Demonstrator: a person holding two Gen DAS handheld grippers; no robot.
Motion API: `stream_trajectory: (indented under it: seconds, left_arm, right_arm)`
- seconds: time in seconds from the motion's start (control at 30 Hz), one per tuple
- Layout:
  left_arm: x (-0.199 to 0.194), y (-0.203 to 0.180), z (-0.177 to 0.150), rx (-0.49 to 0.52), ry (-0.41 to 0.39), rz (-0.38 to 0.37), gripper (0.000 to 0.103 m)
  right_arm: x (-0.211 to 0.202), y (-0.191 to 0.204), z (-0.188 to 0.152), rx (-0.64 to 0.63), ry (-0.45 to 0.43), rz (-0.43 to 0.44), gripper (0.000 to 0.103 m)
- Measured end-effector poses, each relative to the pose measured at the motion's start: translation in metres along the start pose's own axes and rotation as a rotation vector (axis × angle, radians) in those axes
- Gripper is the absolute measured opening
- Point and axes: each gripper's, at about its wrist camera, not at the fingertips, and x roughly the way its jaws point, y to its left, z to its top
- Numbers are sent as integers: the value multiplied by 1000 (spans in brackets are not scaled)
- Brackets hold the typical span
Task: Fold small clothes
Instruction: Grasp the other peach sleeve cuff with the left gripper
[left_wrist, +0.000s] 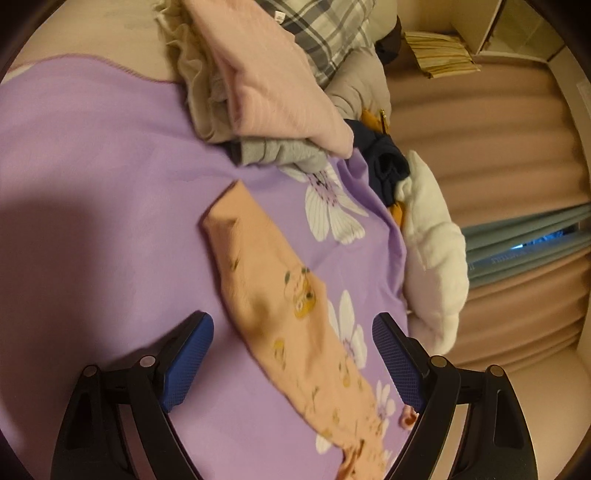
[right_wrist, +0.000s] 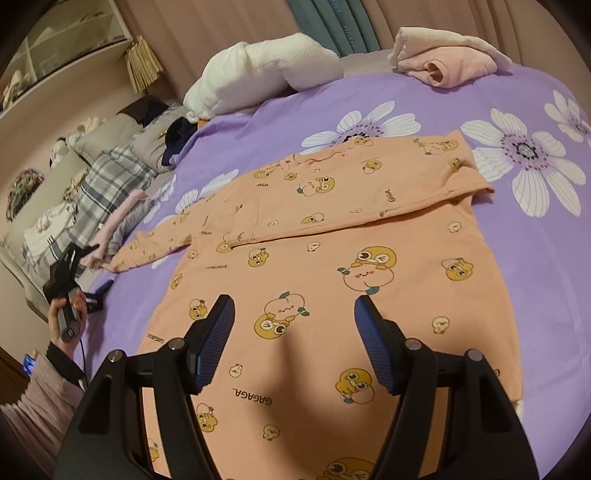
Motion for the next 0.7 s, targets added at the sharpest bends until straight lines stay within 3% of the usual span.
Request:
stream_trajectory:
  seconds: [0.4, 0.47, 0.53, 0.57, 0.63, 0.7]
  left_arm:
    - [25, -10, 22, 52, -28, 100, 85]
    - [27, -10, 24, 56, -32, 116, 76]
    - [27, -7, 25, 63, -26, 145, 52]
    - [27, -3, 25, 60, -22, 157, 47]
    - [26, 4, 27, 55, -19, 183, 27]
    - [24, 11, 28, 46, -13, 183, 18]
  right_arm:
    - [20, 19, 5, -10, 46, 14, 68]
    - [21, 22, 4, -18, 50, 15, 68]
    - [23, 24, 4, -25, 54, 14, 68]
    - [23, 24, 4, -25, 57, 13, 68]
    - [24, 24, 4, -24, 58, 12, 68]
    - [24, 23, 4, -19, 59, 13, 68]
